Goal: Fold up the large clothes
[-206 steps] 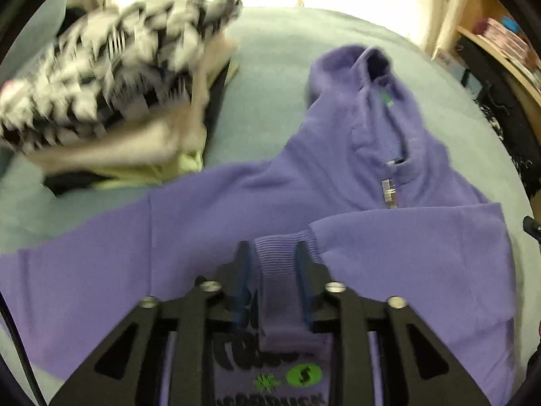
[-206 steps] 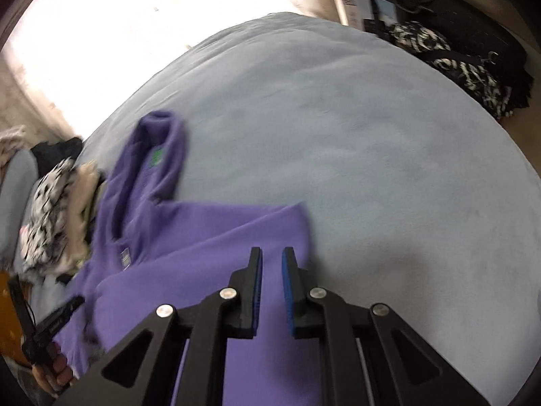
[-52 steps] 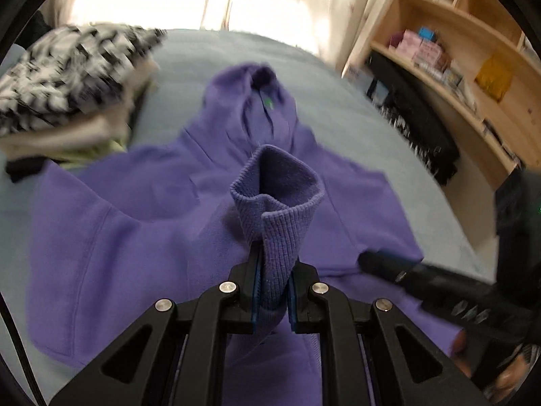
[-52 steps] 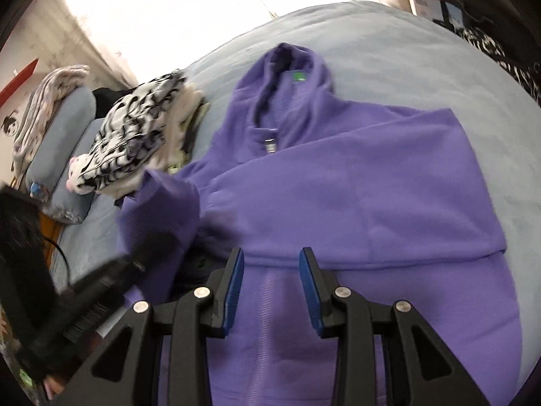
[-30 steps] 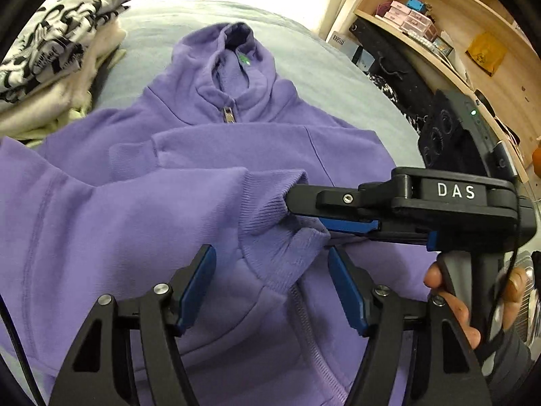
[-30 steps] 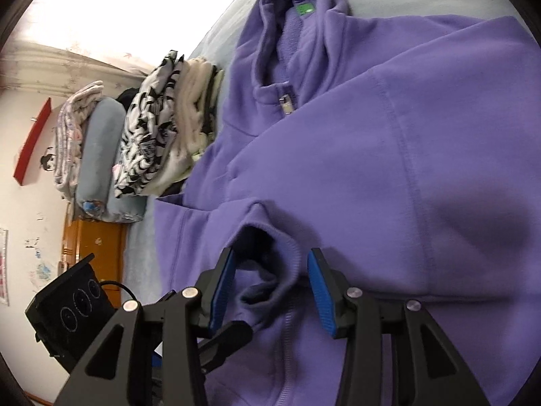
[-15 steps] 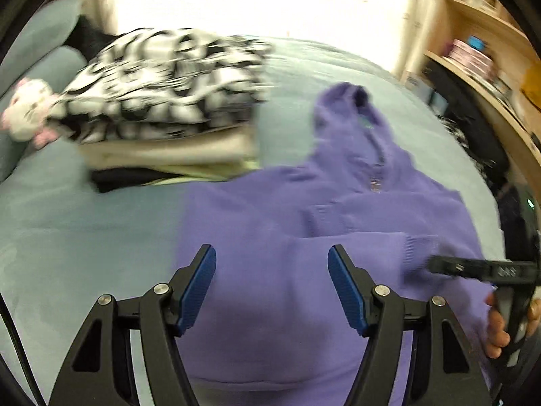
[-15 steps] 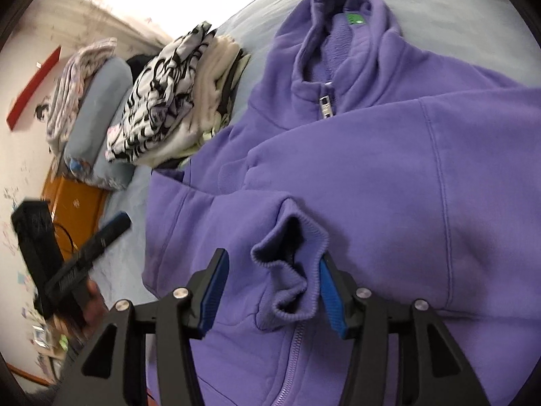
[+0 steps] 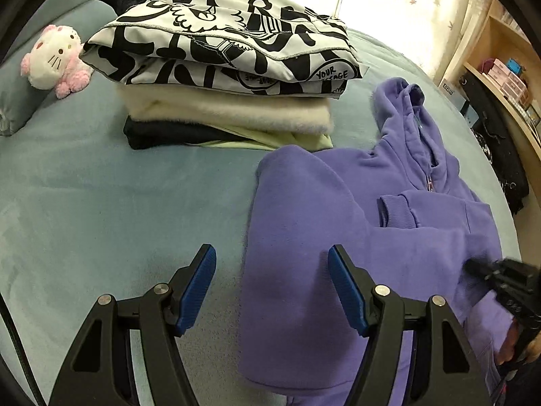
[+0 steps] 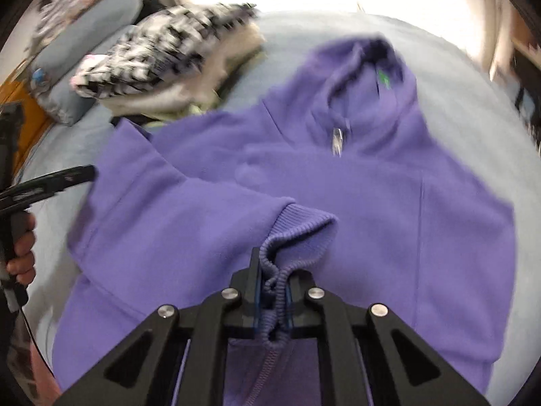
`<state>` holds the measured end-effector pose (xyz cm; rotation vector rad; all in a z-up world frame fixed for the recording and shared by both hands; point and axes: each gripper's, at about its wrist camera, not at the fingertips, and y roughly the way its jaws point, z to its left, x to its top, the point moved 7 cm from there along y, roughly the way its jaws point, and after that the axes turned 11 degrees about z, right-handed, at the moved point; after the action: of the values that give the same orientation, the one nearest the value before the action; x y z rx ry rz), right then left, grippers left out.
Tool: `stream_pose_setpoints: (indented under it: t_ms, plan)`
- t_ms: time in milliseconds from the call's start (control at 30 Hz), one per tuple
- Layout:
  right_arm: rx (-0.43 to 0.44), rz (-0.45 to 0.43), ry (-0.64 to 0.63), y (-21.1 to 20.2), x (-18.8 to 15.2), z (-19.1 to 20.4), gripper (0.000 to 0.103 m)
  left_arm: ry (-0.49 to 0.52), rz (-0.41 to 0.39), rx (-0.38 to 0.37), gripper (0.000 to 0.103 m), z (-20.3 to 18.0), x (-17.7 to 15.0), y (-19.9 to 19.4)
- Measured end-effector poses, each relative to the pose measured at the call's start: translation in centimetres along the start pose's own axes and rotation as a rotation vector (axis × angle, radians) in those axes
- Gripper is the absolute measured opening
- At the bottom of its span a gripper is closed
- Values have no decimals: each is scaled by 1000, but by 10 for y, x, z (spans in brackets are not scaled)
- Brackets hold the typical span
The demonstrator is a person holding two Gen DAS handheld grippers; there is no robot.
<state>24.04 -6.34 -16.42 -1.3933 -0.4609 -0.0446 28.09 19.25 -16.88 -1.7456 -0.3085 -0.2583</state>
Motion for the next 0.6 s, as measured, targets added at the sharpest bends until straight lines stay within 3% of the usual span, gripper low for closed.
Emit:
stream_pose_setpoints:
  t_ms: [133, 367, 433, 600]
  plan:
    - [12, -150, -55, -55, 19, 5, 9, 13, -13, -13, 67, -6, 1, -3]
    - [-5, -369, -23, -129, 54, -17, 9, 32, -28, -44, 67, -22, 5, -5]
    - [-12, -406, -35, -138, 58, -22, 9, 42, -28, -47, 67, -27, 7, -3]
    - [67, -418, -113, -151, 60, -8, 8, 57, -22, -61, 67, -36, 7, 3]
